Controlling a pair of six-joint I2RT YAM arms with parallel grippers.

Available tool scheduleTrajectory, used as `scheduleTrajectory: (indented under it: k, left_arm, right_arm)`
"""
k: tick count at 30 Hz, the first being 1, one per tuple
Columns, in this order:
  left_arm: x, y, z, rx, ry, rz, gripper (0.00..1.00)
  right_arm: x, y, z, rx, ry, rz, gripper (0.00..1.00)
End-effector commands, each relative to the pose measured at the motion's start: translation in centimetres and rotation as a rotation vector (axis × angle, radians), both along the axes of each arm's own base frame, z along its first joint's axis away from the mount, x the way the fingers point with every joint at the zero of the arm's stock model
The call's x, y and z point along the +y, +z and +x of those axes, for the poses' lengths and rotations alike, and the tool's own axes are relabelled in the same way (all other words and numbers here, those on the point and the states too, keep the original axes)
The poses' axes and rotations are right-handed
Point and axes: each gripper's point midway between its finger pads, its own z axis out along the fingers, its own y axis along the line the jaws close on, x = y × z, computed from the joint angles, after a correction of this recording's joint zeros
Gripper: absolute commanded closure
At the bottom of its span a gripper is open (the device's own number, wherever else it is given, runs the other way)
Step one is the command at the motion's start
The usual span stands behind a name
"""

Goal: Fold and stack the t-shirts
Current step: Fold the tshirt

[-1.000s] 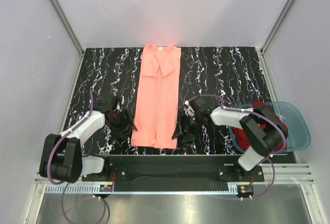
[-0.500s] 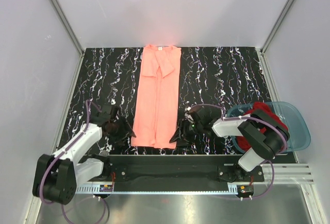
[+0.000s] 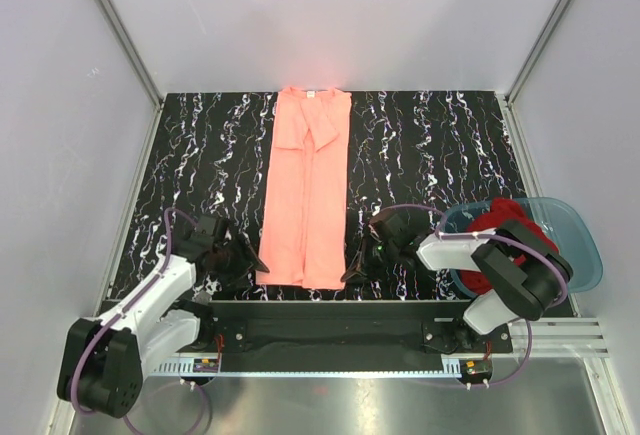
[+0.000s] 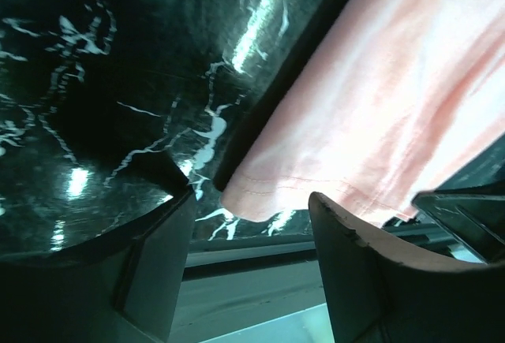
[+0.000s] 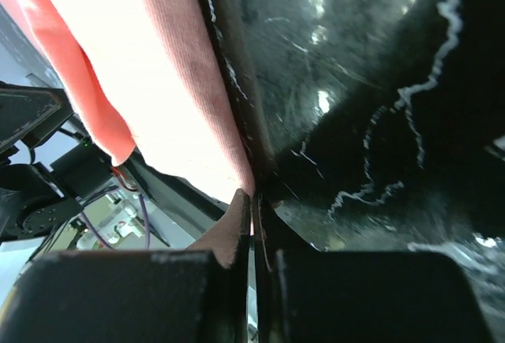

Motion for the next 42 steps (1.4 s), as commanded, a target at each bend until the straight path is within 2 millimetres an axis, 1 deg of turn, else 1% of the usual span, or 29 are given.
scheduleTrajectory:
  k: [1,6,10,12,18,20,21,23,24,25,26,29,32,33,34,35,36,37,38,39,40,41,42]
  left_arm:
    - [0.1,-1.6,-1.5,0.027,0.010,0.000,0.35]
    - [0.6,-1.8,-1.4,0.021,0.024,0.035,0.38]
    - [0.2,-1.9,-1.4,0.033,-0.010,0.041,0.44]
    - [0.2,-2.2,-1.8,0.062,-0.017,0.049,0.49]
    - [0.0,-2.7,-2.5,0.099,-0.036,0.055,0.51]
    - [0.0,-2.8,-2.7,0.105,-0.037,0.059,0.53]
    - [0.1,-2.8,-2.7,0.104,-0.034,0.059,0.61]
    - [0.0,-2.9,-2.8,0.108,-0.035,0.059,0.68]
    - [0.0,-2.8,-2.8,0.106,-0.036,0.059,0.76]
    - [0.0,-2.8,-2.8,0.107,-0.043,0.058,0.93]
    - [0.0,-2.8,-2.7,0.102,-0.045,0.059,1.00]
    - [-0.2,-2.3,-2.2,0.081,-0.060,0.058,1.00]
    - [-0.7,-1.2,-1.3,0.056,-0.090,0.049,1.00]
    - [-1.1,-0.3,-0.5,0.033,-0.102,0.045,1.00]
    - [-1.3,0.2,0.0,0.018,-0.109,0.041,1.00]
    - [-1.5,0.6,0.4,0.015,-0.116,0.044,1.00]
    - [-1.9,2.0,1.7,-0.025,-0.129,0.042,1.00]
    - [-2.0,2.5,2.4,-0.037,-0.133,0.048,1.00]
    - [-2.4,3.9,3.8,-0.063,-0.153,0.052,1.00]
    - [-2.6,4.3,4.6,-0.067,-0.166,0.060,1.00]
    - [-2.9,4.9,5.6,-0.081,-0.179,0.060,1.00]
    - [-3.5,5.9,7.4,-0.088,-0.207,0.071,1.00]
    - [-3.7,6.4,8.5,-0.101,-0.217,0.083,1.00]
  right_arm:
    - [-2.0,-1.2,-0.9,-0.008,0.004,-0.109,1.00]
    - [-2.3,-1.1,-1.2,-0.006,0.004,-0.106,1.00]
    - [-2.1,-0.9,-1.1,-0.011,-0.002,-0.094,1.00]
    - [-2.0,-0.9,-0.9,-0.009,-0.003,-0.092,1.00]
    - [-1.5,-0.4,-0.6,-0.010,-0.005,-0.078,1.00]
    - [-1.3,-0.4,-0.5,-0.011,-0.002,-0.077,1.00]
    - [-1.3,-0.3,-0.4,-0.012,-0.004,-0.075,1.00]
    - [-1.2,-0.2,-0.3,-0.012,-0.002,-0.070,1.00]
    - [-1.1,-0.1,-0.4,-0.009,0.000,-0.069,1.00]
    - [-1.1,0.0,-0.4,-0.010,0.004,-0.069,1.00]
    - [-1.1,0.2,-0.4,-0.013,0.006,-0.069,1.00]
    - [-1.1,0.8,-0.2,-0.033,0.030,-0.082,1.00]
    - [-0.9,2.3,0.8,-0.082,0.047,-0.092,1.00]
    - [-0.9,2.7,1.3,-0.091,0.045,-0.089,1.00]
    - [-0.6,3.6,2.0,-0.110,0.052,-0.086,1.00]
    - [-0.4,4.0,2.5,-0.115,0.057,-0.084,1.00]
    - [0.1,5.2,3.8,-0.150,0.060,-0.070,1.00]
    - [-0.1,5.4,4.1,-0.138,0.065,-0.079,1.00]
    - [-0.1,5.4,4.8,-0.133,0.064,-0.085,1.00]
    - [0.4,6.6,6.0,-0.167,0.077,-0.065,1.00]
    - [-0.2,6.5,7.2,-0.155,0.057,-0.077,1.00]
    - [-0.4,6.8,8.1,-0.164,0.054,-0.077,1.00]
    - [-0.1,8.2,9.8,-0.206,0.062,-0.061,1.00]
